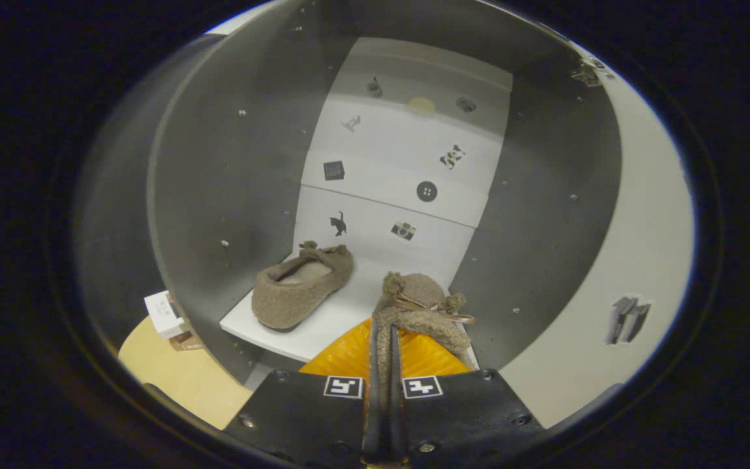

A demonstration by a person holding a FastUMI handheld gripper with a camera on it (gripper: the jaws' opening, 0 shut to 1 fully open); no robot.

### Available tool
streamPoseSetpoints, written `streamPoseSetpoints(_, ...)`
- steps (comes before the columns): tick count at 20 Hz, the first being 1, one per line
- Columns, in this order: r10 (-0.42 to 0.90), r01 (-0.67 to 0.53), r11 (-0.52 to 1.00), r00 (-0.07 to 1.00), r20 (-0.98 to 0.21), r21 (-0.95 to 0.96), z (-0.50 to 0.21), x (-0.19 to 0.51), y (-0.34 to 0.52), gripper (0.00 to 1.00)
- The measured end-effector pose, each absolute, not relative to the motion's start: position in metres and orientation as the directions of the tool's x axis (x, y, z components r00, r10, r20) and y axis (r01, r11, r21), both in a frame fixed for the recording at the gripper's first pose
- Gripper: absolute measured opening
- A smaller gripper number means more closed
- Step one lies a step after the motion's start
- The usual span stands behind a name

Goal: Open the shoe cabinet door, grab the shoes and put them into the shoe cabinet, then close the shoe cabinet door.

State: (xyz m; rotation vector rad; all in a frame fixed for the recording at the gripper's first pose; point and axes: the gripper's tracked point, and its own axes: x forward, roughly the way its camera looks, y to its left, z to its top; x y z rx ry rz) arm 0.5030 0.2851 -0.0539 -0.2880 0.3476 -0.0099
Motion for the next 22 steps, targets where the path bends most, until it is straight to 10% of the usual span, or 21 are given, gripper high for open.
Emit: streamPoseSetpoints(22,-0.025,0.011,0.999,0.954,-0.3,-0.047,-0.082,0.657,0.276,0.1)
